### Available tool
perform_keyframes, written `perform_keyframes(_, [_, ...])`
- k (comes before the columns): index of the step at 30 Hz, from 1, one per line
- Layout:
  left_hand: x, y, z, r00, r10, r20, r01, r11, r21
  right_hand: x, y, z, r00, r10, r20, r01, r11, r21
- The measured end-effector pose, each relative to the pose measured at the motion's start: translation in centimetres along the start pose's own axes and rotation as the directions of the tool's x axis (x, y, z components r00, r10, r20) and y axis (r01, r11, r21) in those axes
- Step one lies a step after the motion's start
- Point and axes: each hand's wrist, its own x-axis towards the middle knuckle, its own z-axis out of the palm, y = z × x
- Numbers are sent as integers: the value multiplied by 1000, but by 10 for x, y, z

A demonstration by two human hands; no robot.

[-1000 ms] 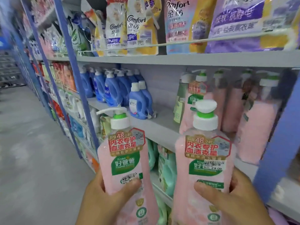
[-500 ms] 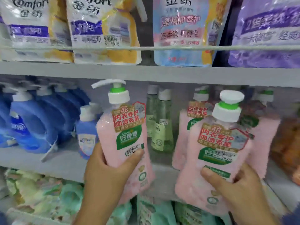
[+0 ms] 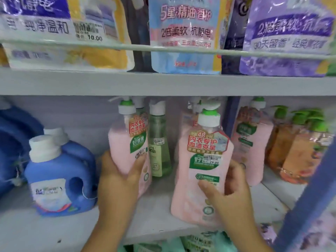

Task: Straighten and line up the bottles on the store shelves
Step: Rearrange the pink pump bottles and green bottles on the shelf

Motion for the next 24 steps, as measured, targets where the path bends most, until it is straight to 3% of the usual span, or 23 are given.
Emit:
perform_keyframes(4, [15, -8, 11, 1000, -1, -8, 1, 998, 67, -2, 6, 11, 1000, -21, 18, 20, 998, 59])
perform_keyframes(9, [36, -4, 19, 994, -110, -2, 110, 986, 127, -2, 7, 21, 987, -71, 141, 62, 996, 70])
perform_keyframes(12, [41, 1, 23, 987, -156, 41, 147, 977, 157, -3, 9, 28, 975, -157, 156, 155, 988, 29])
perform_keyframes(14, [42, 11, 25, 981, -175, 86, 166, 981, 102, -3, 12, 33, 959, -210, 190, 225, 972, -61])
perform_keyframes(17, [37, 23, 11, 972, -202, 122, 217, 968, -126, -1, 14, 38, 928, -157, 339, 222, 961, -164])
perform_keyframes(20, [6, 35, -11, 966, -258, -19, 243, 930, -274, 4, 9, 40, 885, -96, 455, 246, 927, -283])
perform_keyframes(24, [-45, 37, -14, 991, 37, 129, 0, 962, -272, 10, 6, 55, 849, -137, 511, 332, 890, -313])
